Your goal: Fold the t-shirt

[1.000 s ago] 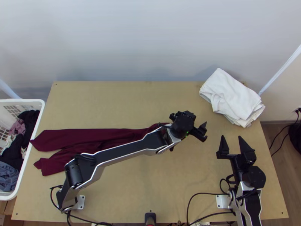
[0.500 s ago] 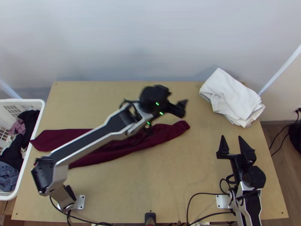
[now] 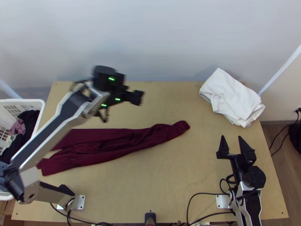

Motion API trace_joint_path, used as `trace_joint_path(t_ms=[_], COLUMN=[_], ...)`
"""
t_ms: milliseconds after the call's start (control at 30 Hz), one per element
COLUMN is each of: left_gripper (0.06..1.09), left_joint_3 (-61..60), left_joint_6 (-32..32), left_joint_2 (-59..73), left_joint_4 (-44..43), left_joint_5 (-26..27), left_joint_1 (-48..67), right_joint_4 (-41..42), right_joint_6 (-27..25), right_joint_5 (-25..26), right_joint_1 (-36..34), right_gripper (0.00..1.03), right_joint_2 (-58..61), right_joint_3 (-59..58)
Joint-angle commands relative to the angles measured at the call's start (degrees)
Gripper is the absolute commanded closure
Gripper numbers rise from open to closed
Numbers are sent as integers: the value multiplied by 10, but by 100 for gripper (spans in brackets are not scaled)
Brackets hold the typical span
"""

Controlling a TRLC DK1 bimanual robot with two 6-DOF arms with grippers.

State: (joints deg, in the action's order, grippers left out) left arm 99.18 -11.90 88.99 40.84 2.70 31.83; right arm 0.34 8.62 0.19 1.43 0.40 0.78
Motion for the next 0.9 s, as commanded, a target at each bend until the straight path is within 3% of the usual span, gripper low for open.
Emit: trace_joint_path(t_ms=[0,200,300,500,867], left_gripper=[11,11,11,11,11], left_joint_3=[-22,-94,-138,-233,-351], left_joint_6=[21,67,93,161,224], left_joint_2=[-31,-78,-96,-137,-164], left_joint_4=[57,88,92,88,49], left_joint_5=[36,38,42,98,181], left_joint_1=[-61,-208,-288,-419,-554], right_joint_4=[-11,-11,-11,-11,-10], right_joint_6=[9,9,33,39,33], right_joint_5=[5,5,4,5,6], right_joint_1=[-1,-1,13,43,66], right_gripper=[4,4,4,4,4], right_joint_2=[-5,-5,-5,-5,-6], right_joint_3=[-2,-2,-2,-2,-2])
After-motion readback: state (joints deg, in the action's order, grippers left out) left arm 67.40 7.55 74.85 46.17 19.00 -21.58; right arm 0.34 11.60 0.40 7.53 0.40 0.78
